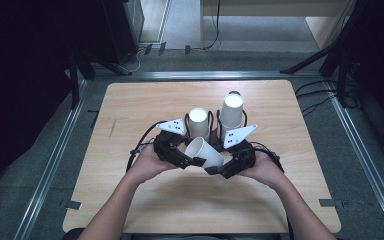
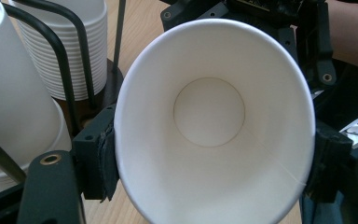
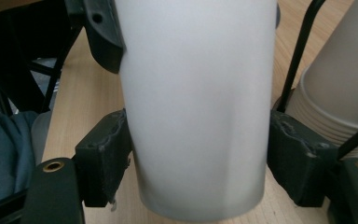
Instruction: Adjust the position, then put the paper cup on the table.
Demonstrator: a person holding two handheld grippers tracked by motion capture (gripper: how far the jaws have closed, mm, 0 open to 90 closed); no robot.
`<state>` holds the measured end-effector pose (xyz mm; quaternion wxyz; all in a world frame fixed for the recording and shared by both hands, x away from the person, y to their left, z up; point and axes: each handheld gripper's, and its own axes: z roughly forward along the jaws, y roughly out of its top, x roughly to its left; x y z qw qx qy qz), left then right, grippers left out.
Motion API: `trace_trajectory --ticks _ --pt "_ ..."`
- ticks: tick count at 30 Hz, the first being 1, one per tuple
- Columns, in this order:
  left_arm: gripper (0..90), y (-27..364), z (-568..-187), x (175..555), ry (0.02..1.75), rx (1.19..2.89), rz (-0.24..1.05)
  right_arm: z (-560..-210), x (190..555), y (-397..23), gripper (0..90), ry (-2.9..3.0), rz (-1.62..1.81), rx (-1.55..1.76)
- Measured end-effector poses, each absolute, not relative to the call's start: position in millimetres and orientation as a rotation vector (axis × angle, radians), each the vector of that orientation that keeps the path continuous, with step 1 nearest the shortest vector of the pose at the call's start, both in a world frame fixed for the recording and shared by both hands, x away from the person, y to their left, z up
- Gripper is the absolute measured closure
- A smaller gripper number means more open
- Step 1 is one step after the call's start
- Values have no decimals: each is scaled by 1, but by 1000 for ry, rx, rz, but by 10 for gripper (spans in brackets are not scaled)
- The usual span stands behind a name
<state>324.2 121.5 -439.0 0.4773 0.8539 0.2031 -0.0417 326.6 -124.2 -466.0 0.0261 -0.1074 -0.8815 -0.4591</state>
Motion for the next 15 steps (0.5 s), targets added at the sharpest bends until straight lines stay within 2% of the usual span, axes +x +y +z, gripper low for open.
trace_trajectory --ticks 15 --pt "224 134 -428 326 519 2103 -103 -463 325 -136 225 -2739 -1419 -368"
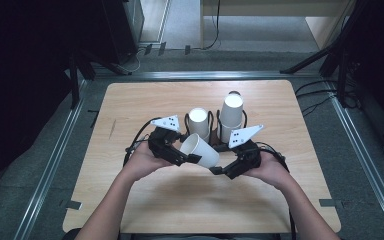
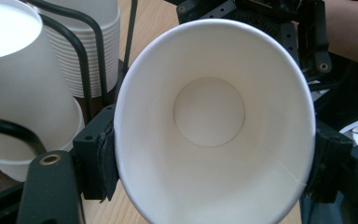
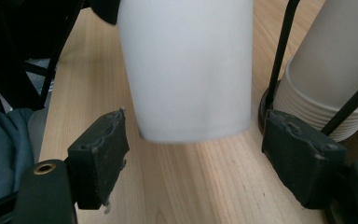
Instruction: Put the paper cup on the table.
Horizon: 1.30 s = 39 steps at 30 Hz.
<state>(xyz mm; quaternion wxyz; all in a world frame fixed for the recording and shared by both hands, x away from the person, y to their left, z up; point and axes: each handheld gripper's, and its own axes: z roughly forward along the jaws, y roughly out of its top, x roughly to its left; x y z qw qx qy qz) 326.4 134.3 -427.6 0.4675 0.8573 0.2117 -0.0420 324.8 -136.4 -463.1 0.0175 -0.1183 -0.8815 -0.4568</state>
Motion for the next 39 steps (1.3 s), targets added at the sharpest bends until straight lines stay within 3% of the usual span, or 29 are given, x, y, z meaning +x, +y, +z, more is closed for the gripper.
trace_trajectory --ticks 20,39 --pt "224 162 -414 321 576 2252 10 -459 326 -157 225 -2761 -1435 -440" --pt "220 204 -416 320 743 2313 72 -460 336 -163 225 -2724 -1452 -511"
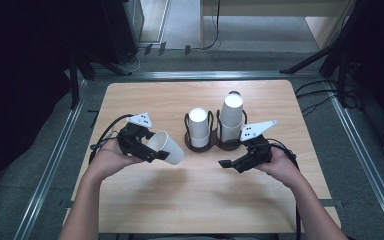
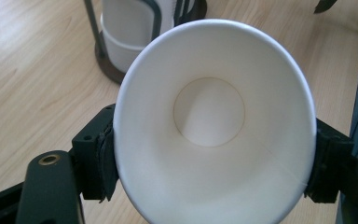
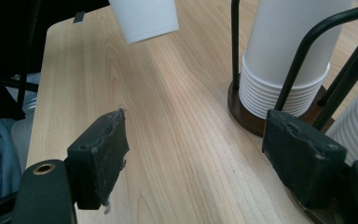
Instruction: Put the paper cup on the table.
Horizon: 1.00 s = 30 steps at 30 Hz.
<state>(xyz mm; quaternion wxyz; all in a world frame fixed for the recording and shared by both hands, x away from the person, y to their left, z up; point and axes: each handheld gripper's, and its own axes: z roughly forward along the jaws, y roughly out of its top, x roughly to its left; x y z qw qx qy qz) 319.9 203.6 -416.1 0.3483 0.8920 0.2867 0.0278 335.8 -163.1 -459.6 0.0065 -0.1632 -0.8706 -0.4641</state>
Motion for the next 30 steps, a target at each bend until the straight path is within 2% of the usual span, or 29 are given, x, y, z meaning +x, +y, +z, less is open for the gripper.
trace_trajectory --ticks 10,23,30 --pt "218 228 -420 326 833 2302 132 -462 337 -160 225 -2729 -1436 -497" --pt "219 262 -422 345 1027 2259 128 -464 336 -163 225 -2725 -1430 -524" --pt "219 275 -423 356 1124 2268 190 -466 332 -166 225 -2733 -1429 -535"
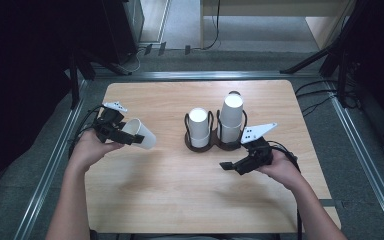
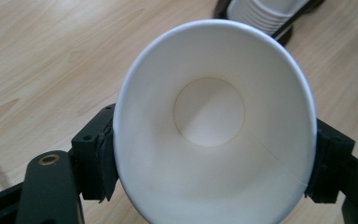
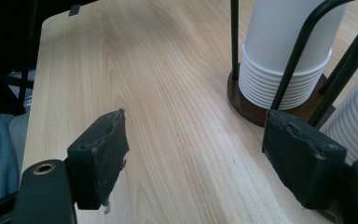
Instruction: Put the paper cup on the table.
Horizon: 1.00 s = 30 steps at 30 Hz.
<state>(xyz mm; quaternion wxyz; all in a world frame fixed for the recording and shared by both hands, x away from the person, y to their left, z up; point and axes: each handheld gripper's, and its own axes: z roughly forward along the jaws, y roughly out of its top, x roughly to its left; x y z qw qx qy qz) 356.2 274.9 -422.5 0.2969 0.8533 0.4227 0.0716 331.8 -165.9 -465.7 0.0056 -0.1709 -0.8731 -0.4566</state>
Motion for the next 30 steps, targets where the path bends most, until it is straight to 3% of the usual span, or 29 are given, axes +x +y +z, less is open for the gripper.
trace_trajectory --ticks 30 --pt "216 299 -453 391 1424 2386 315 -469 329 -171 225 -2740 -1418 -576"
